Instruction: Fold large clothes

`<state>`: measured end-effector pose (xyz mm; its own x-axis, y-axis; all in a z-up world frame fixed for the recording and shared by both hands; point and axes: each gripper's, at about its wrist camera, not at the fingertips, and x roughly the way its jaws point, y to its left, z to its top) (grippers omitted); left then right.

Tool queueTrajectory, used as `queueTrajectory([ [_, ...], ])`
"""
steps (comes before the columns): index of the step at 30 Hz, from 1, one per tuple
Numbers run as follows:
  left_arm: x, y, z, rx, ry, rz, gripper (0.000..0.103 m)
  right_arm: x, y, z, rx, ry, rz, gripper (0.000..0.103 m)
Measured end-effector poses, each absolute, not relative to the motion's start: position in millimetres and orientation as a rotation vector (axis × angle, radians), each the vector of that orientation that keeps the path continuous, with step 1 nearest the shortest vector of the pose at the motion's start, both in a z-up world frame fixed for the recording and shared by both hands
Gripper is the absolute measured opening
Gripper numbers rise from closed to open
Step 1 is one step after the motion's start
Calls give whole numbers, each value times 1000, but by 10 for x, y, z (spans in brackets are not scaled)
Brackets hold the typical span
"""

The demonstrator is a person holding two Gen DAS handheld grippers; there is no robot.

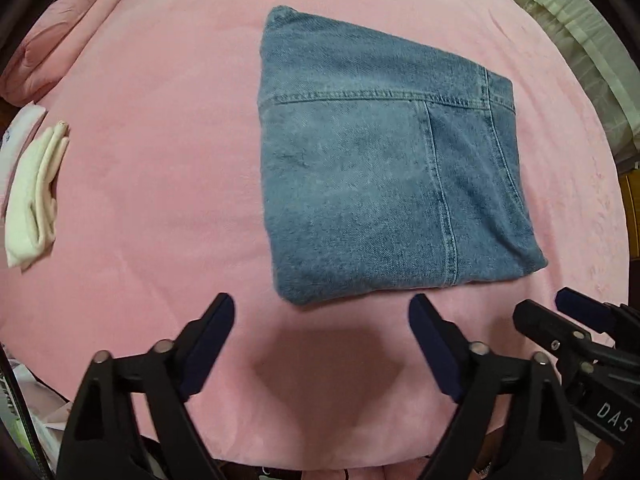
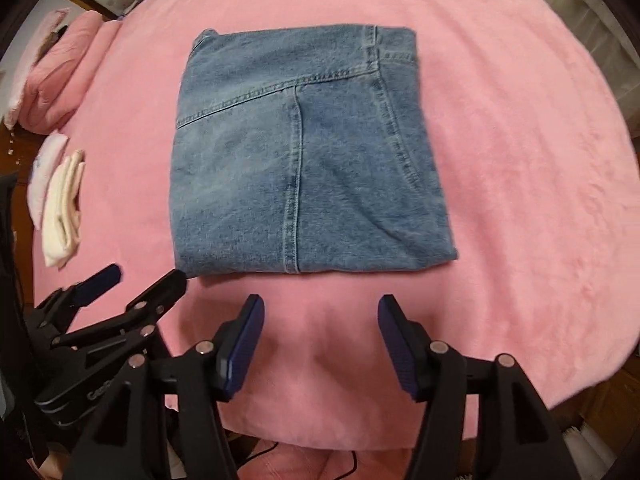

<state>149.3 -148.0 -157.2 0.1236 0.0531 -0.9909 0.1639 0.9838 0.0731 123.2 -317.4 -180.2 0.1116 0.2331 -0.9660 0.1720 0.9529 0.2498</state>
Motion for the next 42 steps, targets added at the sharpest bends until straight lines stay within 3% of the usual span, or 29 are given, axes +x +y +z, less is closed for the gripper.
queueTrajectory([
  [4,1515,-1463,-1407,176,1427,-102,93,1267,-3195,-1637,317,1446,16,71],
  [30,1966,-1573,-1531,199,1464,-124,93,1624,-3332,-1670,335,1475,-37,72],
  [39,2219,-1505,-2006,226,1575,-134,93,1892,-3609,-2006,246,1453,-28,72],
  [42,2335,-1315,-2243,121,1658,-117,93,1975,-3857,-2248,320,1418,18,72],
])
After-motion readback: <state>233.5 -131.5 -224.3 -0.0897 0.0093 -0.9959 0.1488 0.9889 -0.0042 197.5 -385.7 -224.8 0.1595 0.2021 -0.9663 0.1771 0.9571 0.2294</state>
